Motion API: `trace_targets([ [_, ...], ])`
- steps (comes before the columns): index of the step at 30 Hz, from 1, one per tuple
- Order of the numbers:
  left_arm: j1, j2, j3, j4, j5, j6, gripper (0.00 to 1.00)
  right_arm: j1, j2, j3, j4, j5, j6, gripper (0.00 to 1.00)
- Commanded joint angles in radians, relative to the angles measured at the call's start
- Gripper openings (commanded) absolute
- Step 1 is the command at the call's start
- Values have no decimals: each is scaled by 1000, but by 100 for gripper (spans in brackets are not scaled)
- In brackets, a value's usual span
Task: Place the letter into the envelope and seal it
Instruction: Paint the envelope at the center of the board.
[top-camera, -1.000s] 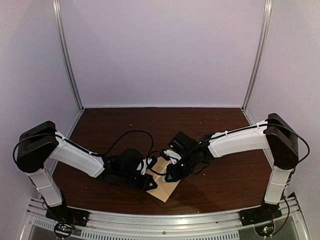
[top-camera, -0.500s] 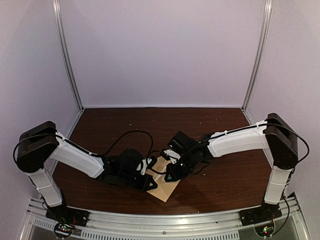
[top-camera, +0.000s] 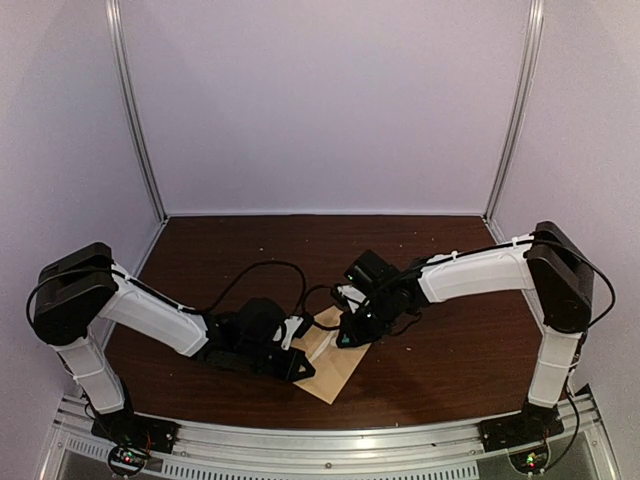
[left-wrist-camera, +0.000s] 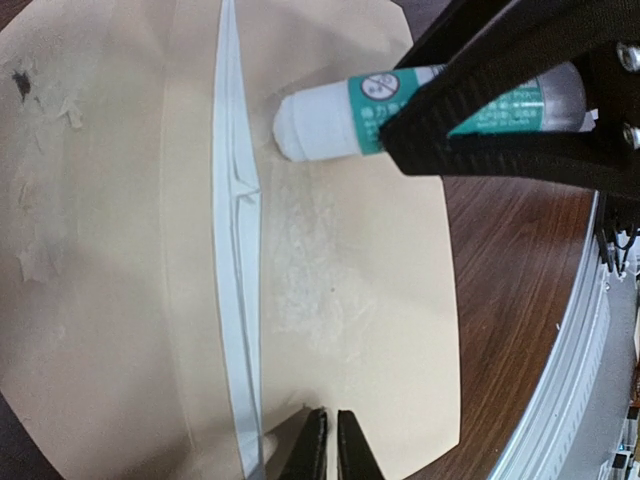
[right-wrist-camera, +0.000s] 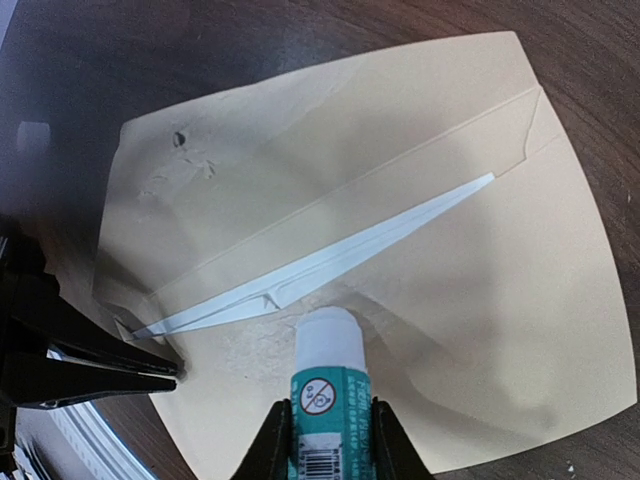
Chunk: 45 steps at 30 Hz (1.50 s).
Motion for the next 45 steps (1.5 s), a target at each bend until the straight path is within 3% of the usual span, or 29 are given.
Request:
trace_targets([
  [1,-3,33,-36,-78,-24,-6,4,-25,41,2,-45,93,-19,0],
  [29,-4,32,-33,-79,-28,-4,4,140,32,-11,-38,-29,39,0],
  [45,-3,31,-38,-86,-28,-5,4,48,30,-7,-70,74,9,0],
])
